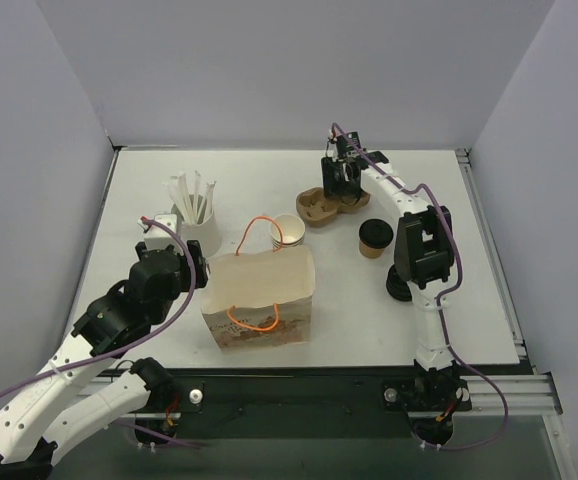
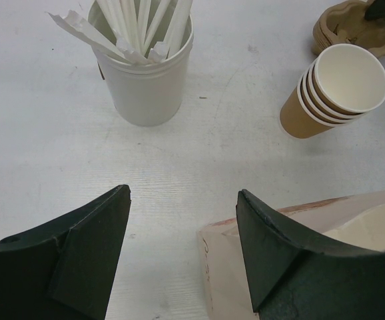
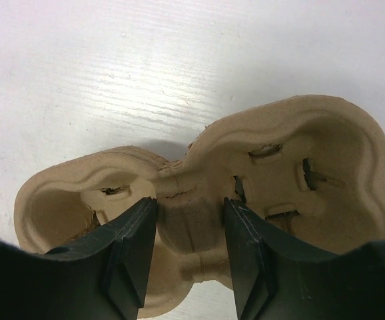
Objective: Pack the takeout coffee
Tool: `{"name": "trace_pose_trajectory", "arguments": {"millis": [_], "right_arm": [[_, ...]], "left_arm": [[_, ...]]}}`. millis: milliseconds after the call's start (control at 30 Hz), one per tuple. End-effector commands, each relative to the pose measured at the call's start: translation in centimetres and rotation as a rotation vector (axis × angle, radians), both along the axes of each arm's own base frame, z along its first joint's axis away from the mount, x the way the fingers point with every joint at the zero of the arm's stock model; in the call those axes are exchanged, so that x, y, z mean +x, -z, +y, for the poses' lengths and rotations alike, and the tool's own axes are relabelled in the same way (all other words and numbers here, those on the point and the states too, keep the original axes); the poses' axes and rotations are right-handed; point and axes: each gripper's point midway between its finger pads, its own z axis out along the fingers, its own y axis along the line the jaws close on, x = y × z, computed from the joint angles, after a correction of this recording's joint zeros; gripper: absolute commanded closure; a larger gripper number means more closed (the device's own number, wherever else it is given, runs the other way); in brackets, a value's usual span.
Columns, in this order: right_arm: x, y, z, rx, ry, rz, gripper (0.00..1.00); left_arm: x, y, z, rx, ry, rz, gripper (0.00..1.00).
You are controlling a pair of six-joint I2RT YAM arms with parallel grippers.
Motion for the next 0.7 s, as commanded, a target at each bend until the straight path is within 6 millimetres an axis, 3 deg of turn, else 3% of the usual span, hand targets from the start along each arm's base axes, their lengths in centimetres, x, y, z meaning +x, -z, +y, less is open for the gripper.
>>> {"name": "trace_pose_trajectory", "arguments": {"millis": [0,200,433,500,667], "right_arm": [[0.7,-4.9,-1.1,-0.018,0.067,-0.093,0.59],[0.6,-7.1,-2.1,-0.026,0.136,-0.121,0.62],[0.2,-5.3,-2.7,-0.045,0.197,-0.086,0.62],[0.5,-6.4,-2.8,-0.038,0.208,-0.102,0.63],[1.0,-12.1,-3.4,0.003,0.265,-0.206,0.63]], "left_arm": [[0.5,-1.2,-0.3,-0.036,-0.004,-0.044,0.25],[0.4,-1.2,-0.3,-0.041,-0.001,-0.045,0.25],[0.4,-1.4,-0.4,-0.047,0.003,-0.048,0.25],[0.4,-1.5,-0.5,-0.048,0.005,-0.050,0.25],[0.5,-1.6,-0.6,-0.053,0.010,-0.050,0.25]]}}
